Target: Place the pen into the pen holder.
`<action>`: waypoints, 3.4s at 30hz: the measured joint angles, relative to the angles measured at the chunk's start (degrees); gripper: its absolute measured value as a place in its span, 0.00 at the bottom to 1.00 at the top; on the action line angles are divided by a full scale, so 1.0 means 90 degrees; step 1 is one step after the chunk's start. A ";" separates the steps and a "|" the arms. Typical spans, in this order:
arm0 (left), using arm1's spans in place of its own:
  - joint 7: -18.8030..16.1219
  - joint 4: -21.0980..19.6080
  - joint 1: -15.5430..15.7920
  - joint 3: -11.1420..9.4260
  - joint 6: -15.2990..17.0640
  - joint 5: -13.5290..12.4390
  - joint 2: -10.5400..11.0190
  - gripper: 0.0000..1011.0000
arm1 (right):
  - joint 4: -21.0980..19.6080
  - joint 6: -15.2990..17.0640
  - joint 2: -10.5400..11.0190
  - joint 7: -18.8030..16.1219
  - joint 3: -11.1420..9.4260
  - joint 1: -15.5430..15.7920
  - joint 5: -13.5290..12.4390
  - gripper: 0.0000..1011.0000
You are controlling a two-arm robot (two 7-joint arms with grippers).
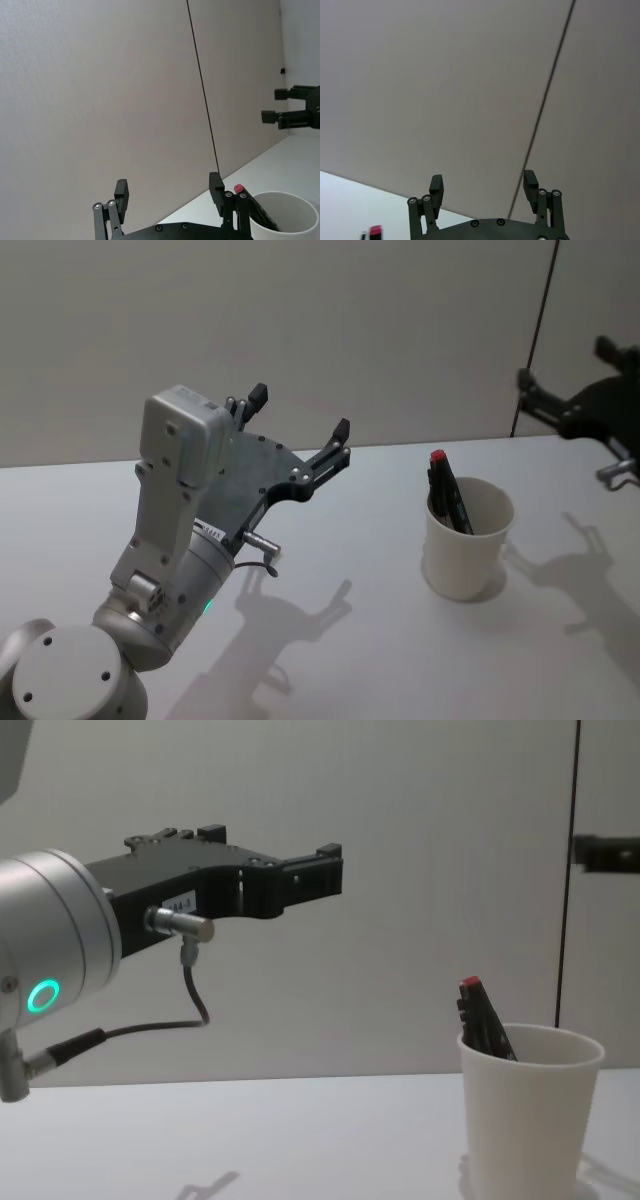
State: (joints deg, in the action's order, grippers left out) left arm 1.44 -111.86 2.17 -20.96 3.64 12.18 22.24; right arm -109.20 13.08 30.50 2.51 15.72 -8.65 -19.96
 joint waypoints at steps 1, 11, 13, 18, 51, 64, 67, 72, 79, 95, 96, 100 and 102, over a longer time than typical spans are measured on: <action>0.0000 0.0000 0.0000 0.0000 0.0000 0.0000 0.0000 0.99 | -0.0004 0.0007 0.0027 0.0040 -0.0031 0.0006 -0.0013 0.99; 0.0000 0.0000 0.0000 0.0000 0.0000 0.0000 0.0000 0.99 | -0.0028 0.0085 0.0401 0.0537 -0.0476 0.0085 -0.0181 0.99; 0.0000 0.0000 0.0000 0.0000 0.0000 0.0000 0.0000 0.99 | -0.0029 0.0099 0.0451 0.0601 -0.0538 0.0095 -0.0204 0.99; 0.0000 0.0000 0.0000 0.0000 0.0000 0.0000 0.0000 0.99 | -0.0030 0.0118 0.0528 0.0698 -0.0630 0.0107 -0.0236 0.99; -0.0027 0.0710 0.0432 -0.0192 -0.0105 -0.0024 -0.0012 0.99 | 0.0210 -0.0207 0.0160 0.0455 -0.0664 0.0372 -0.0119 0.99; -0.0076 0.1757 0.1071 -0.0476 -0.0266 -0.0067 -0.0031 0.99 | 0.0589 -0.0784 -0.0623 -0.0191 -0.0466 0.0753 0.0164 0.99; -0.0082 0.1923 0.1173 -0.0522 -0.0293 -0.0074 -0.0035 0.99 | 0.0675 -0.0917 -0.0806 -0.0342 -0.0420 0.0842 0.0231 0.99; -0.0090 0.2056 0.1255 -0.0559 -0.0316 -0.0079 -0.0038 0.99 | 0.0807 -0.1115 -0.1069 -0.0563 -0.0353 0.0972 0.0327 0.99; -0.0091 0.2072 0.1266 -0.0564 -0.0319 -0.0079 -0.0039 0.99 | 0.0886 -0.1229 -0.1228 -0.0691 -0.0313 0.1049 0.0384 0.99; -0.0091 0.2077 0.1269 -0.0563 -0.0318 -0.0077 -0.0038 0.99 | 0.0890 -0.1237 -0.1241 -0.0705 -0.0309 0.1055 0.0390 0.99; -0.0090 0.2077 0.1269 -0.0563 -0.0318 -0.0077 -0.0038 0.99 | 0.0890 -0.1237 -0.1241 -0.0704 -0.0309 0.1055 0.0389 0.99; -0.0090 0.2077 0.1269 -0.0563 -0.0316 -0.0077 -0.0038 0.99 | 0.0890 -0.1237 -0.1241 -0.0705 -0.0309 0.1055 0.0389 0.99; -0.0090 0.2077 0.1269 -0.0563 -0.0315 -0.0077 -0.0038 0.99 | 0.0889 -0.1237 -0.1241 -0.0705 -0.0309 0.1055 0.0389 0.99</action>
State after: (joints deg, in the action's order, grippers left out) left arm 0.63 -93.17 13.59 -26.02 0.80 11.48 21.89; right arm -101.20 1.94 19.33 -3.83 12.94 0.84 -16.46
